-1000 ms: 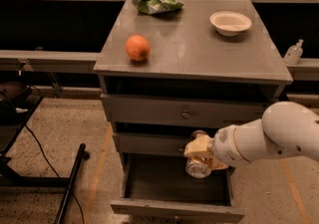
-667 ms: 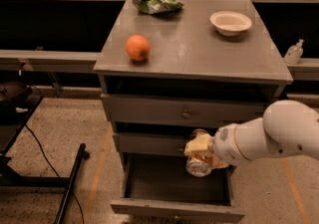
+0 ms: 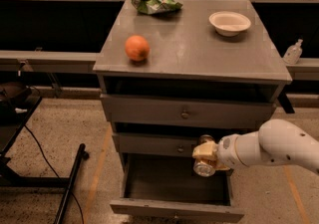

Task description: Place orange can into bottom drawer

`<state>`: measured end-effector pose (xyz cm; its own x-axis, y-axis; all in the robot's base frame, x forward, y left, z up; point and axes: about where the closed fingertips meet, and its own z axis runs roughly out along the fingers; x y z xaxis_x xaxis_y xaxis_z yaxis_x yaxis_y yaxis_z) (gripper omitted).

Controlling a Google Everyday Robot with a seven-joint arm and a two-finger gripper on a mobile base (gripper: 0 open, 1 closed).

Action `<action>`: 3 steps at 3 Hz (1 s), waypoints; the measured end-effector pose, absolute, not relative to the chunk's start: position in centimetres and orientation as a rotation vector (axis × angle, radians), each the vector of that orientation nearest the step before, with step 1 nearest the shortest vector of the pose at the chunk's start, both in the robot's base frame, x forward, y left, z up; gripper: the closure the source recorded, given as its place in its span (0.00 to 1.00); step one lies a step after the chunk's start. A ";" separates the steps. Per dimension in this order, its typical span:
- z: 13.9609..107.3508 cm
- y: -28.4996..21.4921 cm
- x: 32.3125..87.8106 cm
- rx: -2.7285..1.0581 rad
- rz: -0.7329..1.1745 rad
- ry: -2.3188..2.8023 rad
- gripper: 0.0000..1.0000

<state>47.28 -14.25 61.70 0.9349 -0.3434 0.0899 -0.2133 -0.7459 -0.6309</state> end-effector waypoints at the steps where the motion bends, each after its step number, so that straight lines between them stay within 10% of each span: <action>1: 53.0 -17.6 50.2 -2.482 -0.340 0.405 1.00; 3: 46.7 -18.4 50.1 -2.464 -0.303 0.479 1.00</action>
Offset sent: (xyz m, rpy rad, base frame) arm 0.0264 -0.0286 -0.0703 -0.0512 -0.0395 -0.0209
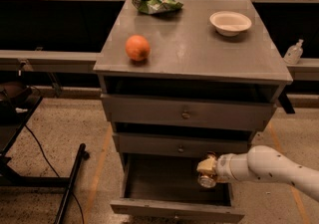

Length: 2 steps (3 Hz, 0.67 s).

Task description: Place orange can into bottom drawer

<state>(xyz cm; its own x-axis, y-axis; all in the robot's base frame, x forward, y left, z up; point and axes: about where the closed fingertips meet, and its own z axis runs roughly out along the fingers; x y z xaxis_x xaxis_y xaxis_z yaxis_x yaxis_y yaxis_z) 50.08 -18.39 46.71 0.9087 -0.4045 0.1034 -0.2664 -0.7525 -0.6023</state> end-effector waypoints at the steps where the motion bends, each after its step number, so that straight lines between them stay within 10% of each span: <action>1: 39.6 -19.6 49.5 -2.428 -0.291 0.554 1.00; 2: 33.5 -20.0 49.6 -2.392 -0.274 0.592 1.00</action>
Offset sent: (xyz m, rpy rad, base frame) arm -0.0015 -0.0244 -0.2059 0.1085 0.0454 -0.1183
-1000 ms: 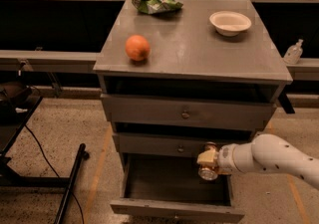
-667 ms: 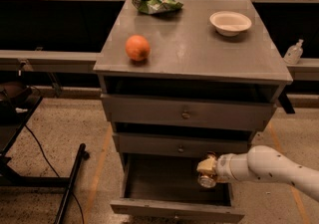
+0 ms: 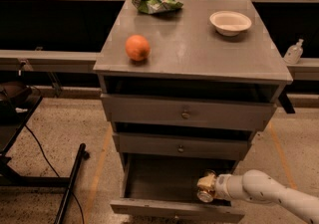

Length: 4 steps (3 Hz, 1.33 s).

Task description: Place orange can into bottom drawer

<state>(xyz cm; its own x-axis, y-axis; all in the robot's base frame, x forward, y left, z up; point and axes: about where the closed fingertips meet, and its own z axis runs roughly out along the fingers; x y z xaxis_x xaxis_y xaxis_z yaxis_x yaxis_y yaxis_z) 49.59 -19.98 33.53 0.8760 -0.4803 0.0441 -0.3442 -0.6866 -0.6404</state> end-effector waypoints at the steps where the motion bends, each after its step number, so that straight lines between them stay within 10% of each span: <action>1: 29.4 -20.2 50.3 -2.373 -0.266 0.623 0.90; 2: 26.7 -20.1 51.4 -2.373 -0.254 0.641 0.72; 4: 22.6 -19.6 53.8 -2.396 -0.221 0.667 0.72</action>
Offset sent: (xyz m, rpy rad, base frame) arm 0.0318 -0.0031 -0.0977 0.0138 0.0352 -0.0464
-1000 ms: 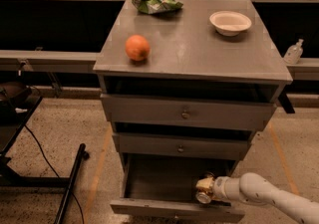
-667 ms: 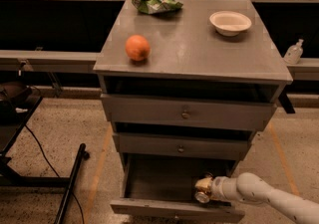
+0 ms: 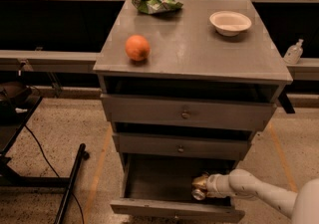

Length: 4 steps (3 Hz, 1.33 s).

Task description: Place orange can into bottom drawer

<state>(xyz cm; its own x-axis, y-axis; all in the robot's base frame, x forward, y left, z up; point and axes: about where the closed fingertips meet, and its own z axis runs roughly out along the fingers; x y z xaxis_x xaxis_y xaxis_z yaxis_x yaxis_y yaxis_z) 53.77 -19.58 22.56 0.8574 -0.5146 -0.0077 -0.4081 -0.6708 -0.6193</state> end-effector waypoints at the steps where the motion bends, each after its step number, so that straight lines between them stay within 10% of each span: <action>1: 21.3 -19.5 54.3 -2.402 -0.208 0.687 0.71; 4: 20.2 -19.6 54.6 -2.395 -0.192 0.717 0.52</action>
Offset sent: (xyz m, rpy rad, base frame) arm 0.0116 -0.0037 -0.0253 -0.0034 0.0355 -0.0316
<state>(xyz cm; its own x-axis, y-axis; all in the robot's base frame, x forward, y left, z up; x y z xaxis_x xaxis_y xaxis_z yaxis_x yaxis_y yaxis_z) 54.65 -19.60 20.22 0.8418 -0.5386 -0.0372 -0.4477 -0.6579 -0.6056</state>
